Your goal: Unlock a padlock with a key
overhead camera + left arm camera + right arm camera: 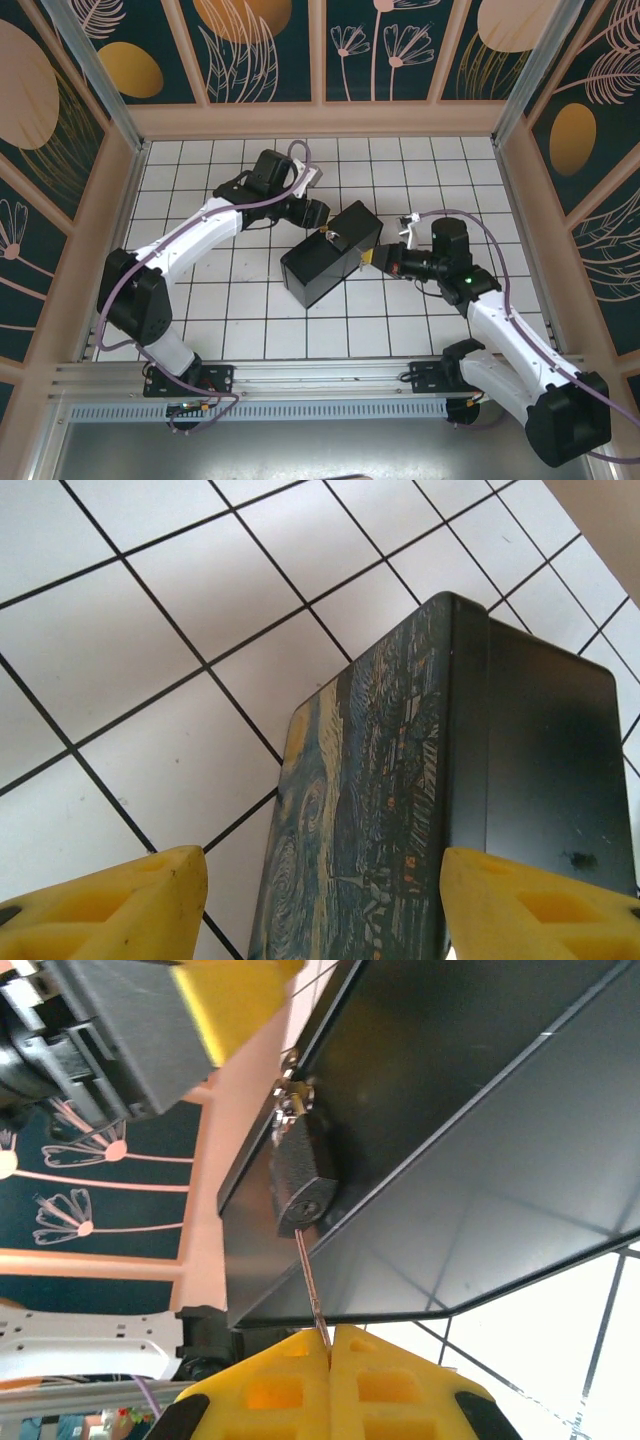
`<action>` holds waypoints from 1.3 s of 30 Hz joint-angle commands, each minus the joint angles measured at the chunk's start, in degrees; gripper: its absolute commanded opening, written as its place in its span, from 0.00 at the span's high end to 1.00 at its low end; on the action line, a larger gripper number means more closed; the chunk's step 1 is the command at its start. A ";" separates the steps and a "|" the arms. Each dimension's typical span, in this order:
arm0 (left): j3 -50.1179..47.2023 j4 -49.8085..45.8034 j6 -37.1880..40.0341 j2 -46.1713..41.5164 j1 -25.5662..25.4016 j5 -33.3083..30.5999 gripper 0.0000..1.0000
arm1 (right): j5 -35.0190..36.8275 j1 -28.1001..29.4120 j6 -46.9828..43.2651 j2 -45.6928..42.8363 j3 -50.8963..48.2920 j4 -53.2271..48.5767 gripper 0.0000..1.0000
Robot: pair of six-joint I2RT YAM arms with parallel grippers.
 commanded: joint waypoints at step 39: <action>-14.51 19.75 14.15 -11.31 -4.30 -1.99 0.31 | -7.19 0.07 10.25 7.68 -1.39 10.52 1.00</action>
